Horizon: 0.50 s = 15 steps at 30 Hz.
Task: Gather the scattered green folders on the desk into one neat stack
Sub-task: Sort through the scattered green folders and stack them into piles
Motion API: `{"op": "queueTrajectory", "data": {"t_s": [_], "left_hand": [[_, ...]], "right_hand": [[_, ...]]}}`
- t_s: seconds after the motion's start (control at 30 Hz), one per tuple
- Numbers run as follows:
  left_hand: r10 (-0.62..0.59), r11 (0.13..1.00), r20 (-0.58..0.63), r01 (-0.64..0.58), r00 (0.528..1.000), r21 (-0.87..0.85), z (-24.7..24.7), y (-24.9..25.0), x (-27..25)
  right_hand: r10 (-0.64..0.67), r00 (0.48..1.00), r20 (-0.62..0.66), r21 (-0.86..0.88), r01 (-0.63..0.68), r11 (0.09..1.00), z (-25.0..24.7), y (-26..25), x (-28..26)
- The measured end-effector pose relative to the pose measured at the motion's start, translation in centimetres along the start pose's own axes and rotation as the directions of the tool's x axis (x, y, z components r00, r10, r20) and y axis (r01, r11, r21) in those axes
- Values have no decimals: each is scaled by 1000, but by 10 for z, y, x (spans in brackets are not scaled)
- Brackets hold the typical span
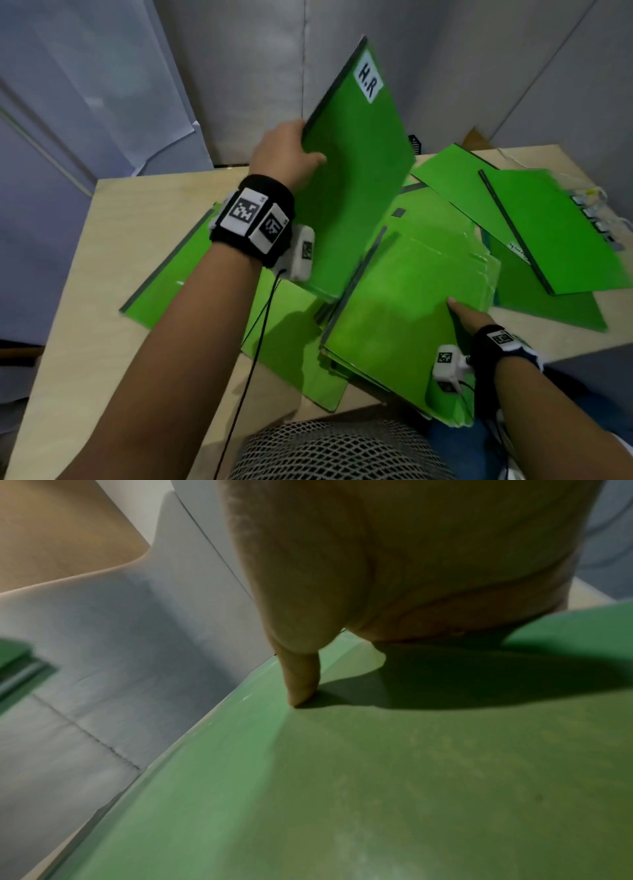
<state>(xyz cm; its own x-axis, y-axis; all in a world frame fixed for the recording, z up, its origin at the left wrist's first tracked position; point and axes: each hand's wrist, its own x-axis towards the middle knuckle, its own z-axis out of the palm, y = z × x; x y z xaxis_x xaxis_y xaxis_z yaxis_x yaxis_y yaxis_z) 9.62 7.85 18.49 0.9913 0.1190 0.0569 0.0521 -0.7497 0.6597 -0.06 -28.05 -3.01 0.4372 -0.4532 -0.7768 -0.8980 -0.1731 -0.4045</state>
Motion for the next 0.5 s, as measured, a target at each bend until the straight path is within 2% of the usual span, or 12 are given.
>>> {"op": "queueTrajectory", "data": {"t_s": [0.07,0.1,0.2,0.33,0.4,0.5], "left_hand": [[-70,970,128,97,989,-222,25,-4,-3],[-91,957,187,138,978,-254,41,-8,-8],[-150,968,329,205,932,-141,98,-26,-33],[-263,945,401,317,878,-75,162,-45,-71],[-261,946,448,319,855,-57,181,-48,-80],[-184,970,563,241,805,-27,194,-50,-87]], "right_hand": [[8,1000,26,30,-9,999,-4,8,17],[13,998,55,59,-16,998,-5,9,16],[29,994,108,141,-44,989,1,-7,-39],[-15,995,95,200,-4,980,-2,-10,-50],[-11,991,131,193,-15,981,2,-8,-51],[-1,991,132,67,-8,998,8,-3,-54]]}}
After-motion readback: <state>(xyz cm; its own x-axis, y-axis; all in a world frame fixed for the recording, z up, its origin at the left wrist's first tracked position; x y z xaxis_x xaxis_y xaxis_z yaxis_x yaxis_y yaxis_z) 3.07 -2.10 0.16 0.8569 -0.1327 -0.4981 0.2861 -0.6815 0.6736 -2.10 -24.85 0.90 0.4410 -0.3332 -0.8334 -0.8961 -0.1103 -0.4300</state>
